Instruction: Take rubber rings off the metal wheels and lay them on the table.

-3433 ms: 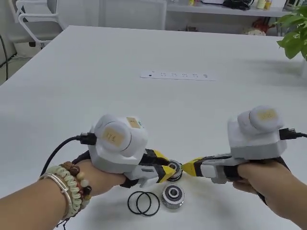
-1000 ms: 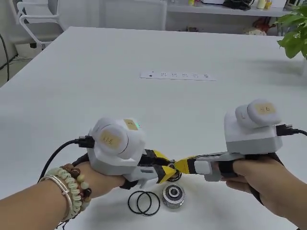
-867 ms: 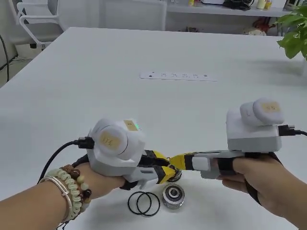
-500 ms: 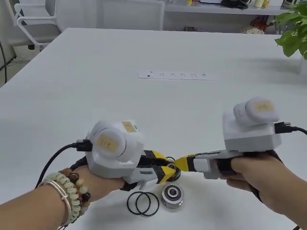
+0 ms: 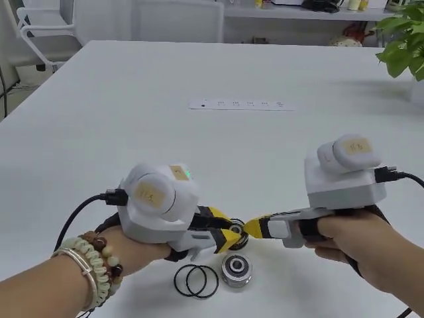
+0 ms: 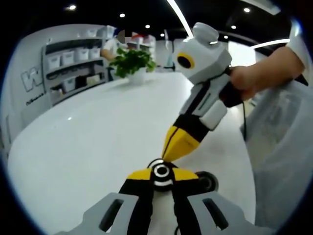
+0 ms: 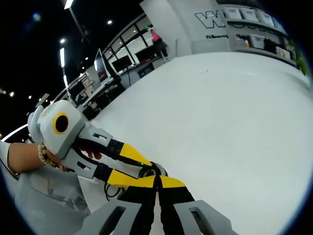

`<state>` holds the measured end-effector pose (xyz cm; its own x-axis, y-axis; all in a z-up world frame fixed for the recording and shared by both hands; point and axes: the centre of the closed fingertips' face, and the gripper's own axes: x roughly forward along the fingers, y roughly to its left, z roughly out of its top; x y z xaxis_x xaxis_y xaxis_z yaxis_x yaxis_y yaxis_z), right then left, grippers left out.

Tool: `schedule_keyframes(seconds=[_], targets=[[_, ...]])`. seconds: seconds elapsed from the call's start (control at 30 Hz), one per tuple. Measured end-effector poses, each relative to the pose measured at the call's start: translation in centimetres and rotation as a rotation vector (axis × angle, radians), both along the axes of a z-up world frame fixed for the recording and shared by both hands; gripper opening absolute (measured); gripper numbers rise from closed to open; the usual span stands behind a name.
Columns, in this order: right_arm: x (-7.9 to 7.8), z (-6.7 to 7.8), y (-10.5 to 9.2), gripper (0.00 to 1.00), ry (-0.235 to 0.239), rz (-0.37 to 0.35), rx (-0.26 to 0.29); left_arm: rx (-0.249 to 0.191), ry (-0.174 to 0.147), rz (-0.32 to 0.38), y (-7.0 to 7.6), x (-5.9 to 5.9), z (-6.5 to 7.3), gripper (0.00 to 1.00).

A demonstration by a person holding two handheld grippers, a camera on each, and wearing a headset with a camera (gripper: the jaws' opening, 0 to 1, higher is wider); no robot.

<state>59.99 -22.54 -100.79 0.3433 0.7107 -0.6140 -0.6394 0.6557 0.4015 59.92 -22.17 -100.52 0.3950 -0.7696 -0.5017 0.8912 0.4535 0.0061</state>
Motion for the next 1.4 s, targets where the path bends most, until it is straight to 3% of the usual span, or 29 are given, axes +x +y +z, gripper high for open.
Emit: schedule_keyframes(seconds=[0.1, 0.43, 0.6, 0.67, 0.8, 0.93, 1.07, 1.23, 1.3, 1.4], targets=[[0.0, 0.2, 0.1, 0.00, -0.003, -0.002, 0.006, -0.009, 0.006, 0.005, 0.0, 0.0, 0.4, 0.19], [0.4, 1.4, 0.3, 0.00, -0.026, -0.005, 0.047, -0.011, -0.026, -0.006, 0.2, 0.1, 2.7, 0.28], [0.5, 1.9, 0.3, 0.00, -0.038, -0.002, 0.054, -0.004, -0.061, -0.013, 0.4, 0.1, 4.6, 0.32], [0.6, 2.2, 0.5, 0.00, -0.042, 0.000, 0.066, 0.004, -0.092, -0.032, 0.4, -0.2, 5.6, 0.32], [0.6, 3.1, 0.9, 0.00, -0.059, 0.001, 0.089, -0.023, -0.090, -0.041, 0.4, -0.7, 7.3, 0.37], [0.9, 4.1, 0.7, 0.00, -0.068, -0.025, 0.123, -0.041, -0.108, -0.052, 0.6, -1.0, 8.8, 0.40], [1.3, 4.7, 0.3, 0.00, -0.075, -0.050, 0.149, -0.052, -0.118, -0.055, 1.5, -1.6, 10.3, 0.41], [1.4, 5.4, 0.4, 0.00, -0.083, -0.059, 0.172, -0.050, -0.161, -0.047, 2.9, -2.5, 12.4, 0.46], [1.4, 5.8, 0.5, 0.00, -0.087, -0.058, 0.183, -0.043, -0.187, -0.038, 3.7, -3.1, 13.4, 0.46], [1.3, 6.2, 0.7, 0.00, -0.095, -0.056, 0.197, -0.035, -0.193, -0.032, 4.9, -4.3, 13.8, 0.48]])
